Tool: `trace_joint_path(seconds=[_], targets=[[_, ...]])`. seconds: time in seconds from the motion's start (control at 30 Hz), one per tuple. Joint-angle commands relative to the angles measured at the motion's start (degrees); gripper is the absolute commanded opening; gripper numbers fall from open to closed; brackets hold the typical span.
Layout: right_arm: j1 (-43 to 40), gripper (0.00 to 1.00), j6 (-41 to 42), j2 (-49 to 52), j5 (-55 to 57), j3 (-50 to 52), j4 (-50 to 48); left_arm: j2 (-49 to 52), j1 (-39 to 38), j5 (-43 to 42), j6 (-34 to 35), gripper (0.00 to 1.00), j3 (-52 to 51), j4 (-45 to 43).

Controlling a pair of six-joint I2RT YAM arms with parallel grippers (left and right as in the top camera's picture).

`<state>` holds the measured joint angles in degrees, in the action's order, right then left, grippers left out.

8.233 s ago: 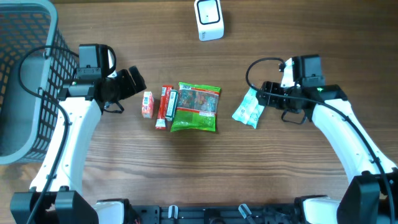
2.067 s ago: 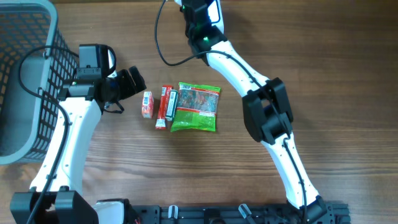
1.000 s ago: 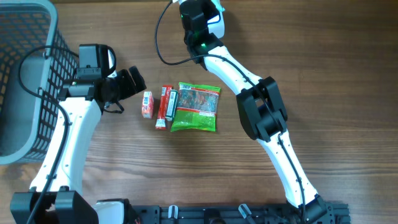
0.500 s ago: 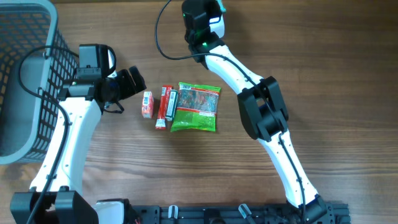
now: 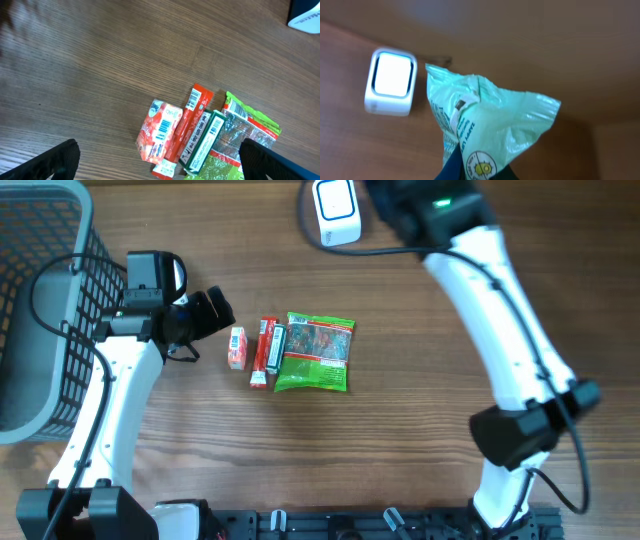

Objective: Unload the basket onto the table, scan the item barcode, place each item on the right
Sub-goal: 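Lower the wipes pack onto the table at right and release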

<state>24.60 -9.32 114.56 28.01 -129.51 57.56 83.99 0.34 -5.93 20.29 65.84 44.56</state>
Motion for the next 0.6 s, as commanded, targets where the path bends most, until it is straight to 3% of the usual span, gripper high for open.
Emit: trace_joint_path(seconds=[0.0,0.1,0.23,0.33,0.5,0.57], targets=[[-8.41,0.04,8.72,0.92,-14.8,0.98,10.01,-0.72,0.2,-0.46,0.11,1.0,-0.37,-0.13],[-15.58,0.04,8.92,1.25,-23.52,5.55,15.61,-0.72,0.2,-0.46,0.11,1.0,-0.37,-0.13],[-23.71,0.04,8.9,1.31,-24.48,18.47,15.1,-0.72,0.2,-0.46,0.11,1.0,-0.37,-0.11],[-27.71,0.04,8.46,1.31,-24.48,30.29,7.39,-0.72,0.2,-0.46,0.11,1.0,-0.37,-0.11],[-29.51,0.04,-2.12,1.31,-24.35,43.65,-5.31,-0.72,0.2,-0.46,0.11,1.0,-0.37,-0.11],[-29.51,0.04,-2.54,1.31,-22.16,47.76,-9.57,-0.72,0.2,-0.46,0.11,1.0,-0.37,-0.11]])
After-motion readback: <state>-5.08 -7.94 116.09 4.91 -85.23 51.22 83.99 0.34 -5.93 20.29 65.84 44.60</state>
